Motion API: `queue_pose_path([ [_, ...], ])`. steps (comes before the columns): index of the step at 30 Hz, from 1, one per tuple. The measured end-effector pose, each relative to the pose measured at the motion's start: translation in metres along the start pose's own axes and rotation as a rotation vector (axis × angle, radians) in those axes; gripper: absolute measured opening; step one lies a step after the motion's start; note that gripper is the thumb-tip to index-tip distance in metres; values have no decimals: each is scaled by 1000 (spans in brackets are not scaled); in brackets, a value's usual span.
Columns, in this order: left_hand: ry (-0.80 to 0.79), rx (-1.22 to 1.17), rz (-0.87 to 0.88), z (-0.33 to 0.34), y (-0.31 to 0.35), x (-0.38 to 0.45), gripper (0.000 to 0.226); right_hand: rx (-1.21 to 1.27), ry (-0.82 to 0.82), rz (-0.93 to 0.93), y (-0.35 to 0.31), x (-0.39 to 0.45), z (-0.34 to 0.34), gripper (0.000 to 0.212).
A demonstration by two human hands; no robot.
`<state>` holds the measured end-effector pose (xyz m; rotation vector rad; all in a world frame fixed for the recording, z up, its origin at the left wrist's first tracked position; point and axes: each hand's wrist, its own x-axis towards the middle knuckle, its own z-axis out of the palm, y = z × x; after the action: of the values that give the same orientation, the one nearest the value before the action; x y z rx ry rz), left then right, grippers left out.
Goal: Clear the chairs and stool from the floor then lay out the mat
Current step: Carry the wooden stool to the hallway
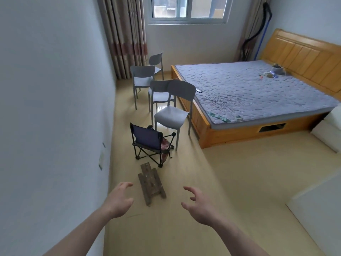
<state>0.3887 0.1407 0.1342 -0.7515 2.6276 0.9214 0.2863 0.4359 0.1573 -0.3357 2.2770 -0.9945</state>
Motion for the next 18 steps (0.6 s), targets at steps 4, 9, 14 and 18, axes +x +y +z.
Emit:
queue_pose_path([
  [4, 26, -28, -62, -10, 7, 31, 61, -48, -62, 27, -7, 57, -15, 61],
  [9, 24, -55, -88, -25, 6, 75, 62, -72, -116, 15, -30, 113, -24, 60],
  [14, -31, -24, -101, -46, -6, 143, 61, -68, -86, 70, -43, 176, -27, 60],
  [18, -82, -9, -64, -71, -16, 215, 60, -58, -66, 148, -62, 234, -12, 60],
])
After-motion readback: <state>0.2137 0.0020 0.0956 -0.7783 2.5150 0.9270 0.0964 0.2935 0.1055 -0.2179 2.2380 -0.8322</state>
